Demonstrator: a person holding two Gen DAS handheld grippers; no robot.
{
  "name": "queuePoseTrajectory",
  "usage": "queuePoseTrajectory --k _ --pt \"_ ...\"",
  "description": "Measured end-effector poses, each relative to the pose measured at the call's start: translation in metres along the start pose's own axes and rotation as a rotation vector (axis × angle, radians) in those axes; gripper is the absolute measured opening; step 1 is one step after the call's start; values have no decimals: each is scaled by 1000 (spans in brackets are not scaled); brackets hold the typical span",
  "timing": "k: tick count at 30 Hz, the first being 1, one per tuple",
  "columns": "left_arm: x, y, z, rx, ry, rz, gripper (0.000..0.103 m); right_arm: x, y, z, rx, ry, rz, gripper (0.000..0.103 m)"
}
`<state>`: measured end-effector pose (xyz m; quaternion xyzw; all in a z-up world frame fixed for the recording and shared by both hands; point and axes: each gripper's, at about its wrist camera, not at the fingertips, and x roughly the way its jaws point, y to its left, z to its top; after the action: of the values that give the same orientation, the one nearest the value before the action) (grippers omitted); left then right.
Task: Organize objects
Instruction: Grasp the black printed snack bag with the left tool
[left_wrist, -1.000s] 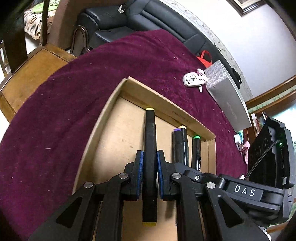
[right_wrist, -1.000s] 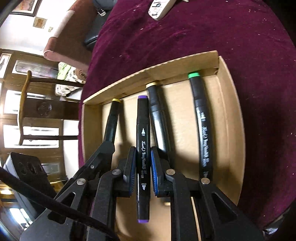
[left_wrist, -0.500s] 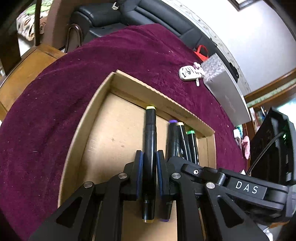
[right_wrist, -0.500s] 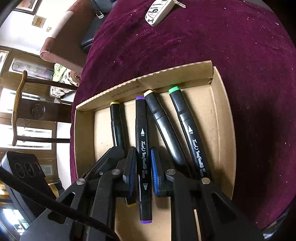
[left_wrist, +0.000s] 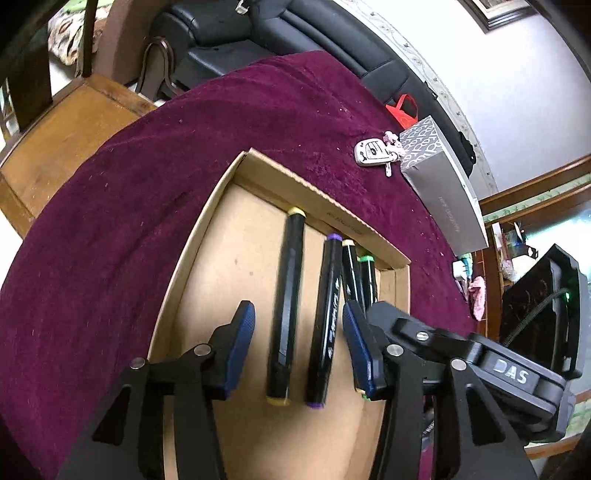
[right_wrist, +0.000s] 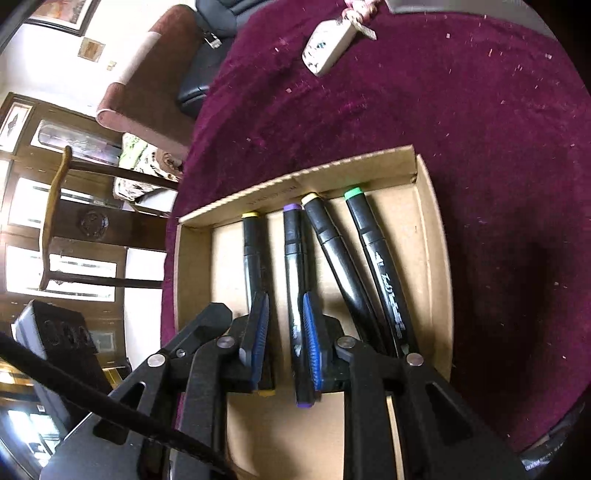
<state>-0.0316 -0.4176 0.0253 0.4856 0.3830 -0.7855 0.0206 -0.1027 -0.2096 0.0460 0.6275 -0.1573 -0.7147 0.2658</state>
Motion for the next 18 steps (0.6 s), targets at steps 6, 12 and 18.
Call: queuePoseTrajectory --k 6,12,18 --pt "-23 -2 -16 -8 -2 -9 44 -28 -4 -20 -26 -20 10 34" --pt "-39 -9 -39 -6 23 5 48 -54 -16 -41 -38 -47 7 43" --pt "-52 -29 -65 33 28 11 48 -68 -18 -61 -104 -58 -63 43"
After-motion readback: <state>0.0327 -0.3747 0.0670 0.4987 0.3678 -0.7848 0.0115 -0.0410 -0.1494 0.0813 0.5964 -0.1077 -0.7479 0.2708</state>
